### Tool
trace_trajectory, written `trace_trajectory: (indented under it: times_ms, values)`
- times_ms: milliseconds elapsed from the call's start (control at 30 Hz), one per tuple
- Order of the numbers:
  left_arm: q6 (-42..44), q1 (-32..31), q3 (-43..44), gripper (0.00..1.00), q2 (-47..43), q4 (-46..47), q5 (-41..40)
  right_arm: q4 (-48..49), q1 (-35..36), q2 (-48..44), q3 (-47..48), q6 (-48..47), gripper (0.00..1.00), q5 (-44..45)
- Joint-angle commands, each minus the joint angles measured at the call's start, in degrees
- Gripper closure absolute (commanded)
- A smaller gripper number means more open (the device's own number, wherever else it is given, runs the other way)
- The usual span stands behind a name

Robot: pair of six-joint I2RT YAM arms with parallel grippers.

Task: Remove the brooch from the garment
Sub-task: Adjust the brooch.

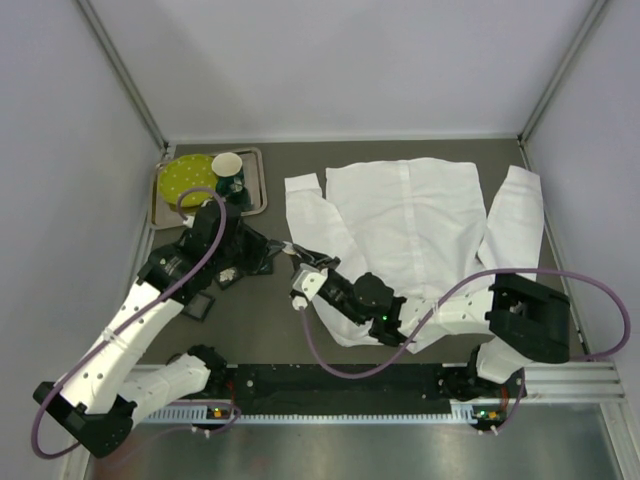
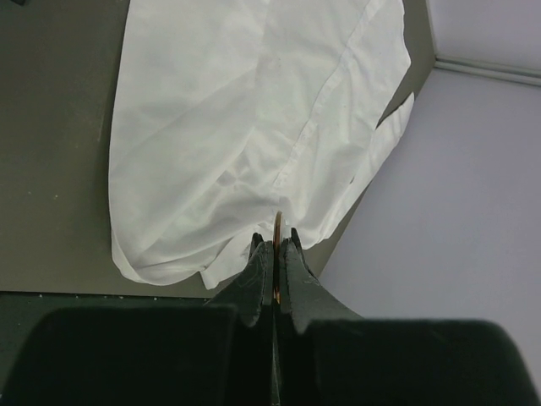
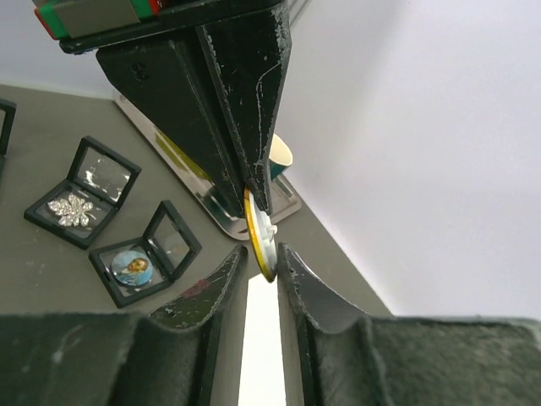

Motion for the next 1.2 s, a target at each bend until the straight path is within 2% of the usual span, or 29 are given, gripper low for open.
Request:
trace_trajectory:
  times_ms: [0,33,133,200,233,333,433,467,567,600,667,700,767,833,900,933,1000,1033,1167]
  values:
    - [-1.92,-0.27,-0.46,1.00,-0.82,3.26,2.34,5.79,1.34,0.63,2.43,-1.80,0.82,2.57]
    - [-1.92,-0.19,-0.37,1.00,-0.82,3.44,2.52,5.97,1.25,0.46,2.34,-1.63,0.89,2.66]
    - [-1.83,-0.27,-0.28,1.00,-0.65,3.35,2.43,5.62,1.25,0.37,2.16,-1.54,0.95,2.57]
    - [-1.74,-0.18,-0.28,1.00,-0.73,3.26,2.17,6.23,1.25,0.45,2.07,-1.54,0.96,2.75]
    - [-1.65,-0.18,-0.28,1.00,-0.65,3.26,2.08,6.58,1.25,0.89,1.81,-1.63,1.00,3.01]
    - [0.62,-0.27,-0.28,1.00,-0.47,5.19,2.60,6.76,1.25,0.90,1.46,-1.19,1.00,3.80]
    - [7.38,-0.27,0.86,0.97,0.40,8.00,3.22,6.67,1.25,0.02,0.58,1.09,1.00,3.80]
    - [11.75,-0.19,1.90,0.87,0.67,9.40,3.40,6.67,1.34,-0.16,0.23,1.79,1.00,4.06]
    - [18.11,-0.19,3.23,0.69,1.20,10.37,2.70,5.62,1.25,-1.47,-1.17,4.78,1.00,4.33]
    - [19.60,-0.18,3.15,0.54,0.68,12.38,2.43,5.01,1.25,-1.91,-1.53,5.66,1.00,4.33]
    - [24.85,-0.27,2.45,0.40,-0.12,14.67,1.30,2.11,1.16,-3.66,-2.67,8.47,1.00,4.33]
    - [26.72,-0.27,2.27,0.29,-0.99,17.47,0.68,1.23,0.90,-4.37,-3.02,9.79,1.00,4.50]
    - [32.15,-0.18,1.31,0.20,-1.70,20.47,-0.20,-1.22,0.37,-6.13,-4.95,14.27,1.00,3.46]
    - [37.77,-0.18,-0.53,0.17,-3.02,24.85,-1.17,-3.60,-1.55,-9.29,-6.70,20.30,1.00,2.23]
    - [41.05,-0.27,-2.64,0.17,-4.59,27.85,-0.83,-10.96,-5.05,-13.49,-7.15,25.68,1.00,-2.59]
    - [44.02,-0.19,-5.00,0.17,-5.04,31.35,0.48,-13.87,-6.47,-14.91,-7.15,31.54,1.00,-5.05]
    - [46.24,-0.10,-6.43,0.17,-5.57,33.40,5.64,-21.67,-9.81,-18.07,-7.42,36.67,1.00,-15.50]
    - [48.34,-0.10,-6.78,0.17,-5.40,33.84,7.51,-23.20,-13.30,-20.79,-7.94,41.65,1.00,-25.02]
    - [54.85,0.17,-3.81,0.23,-1.27,28.60,20.33,-34.09,-21.33,-26.17,-6.63,49.25,1.00,-41.35]
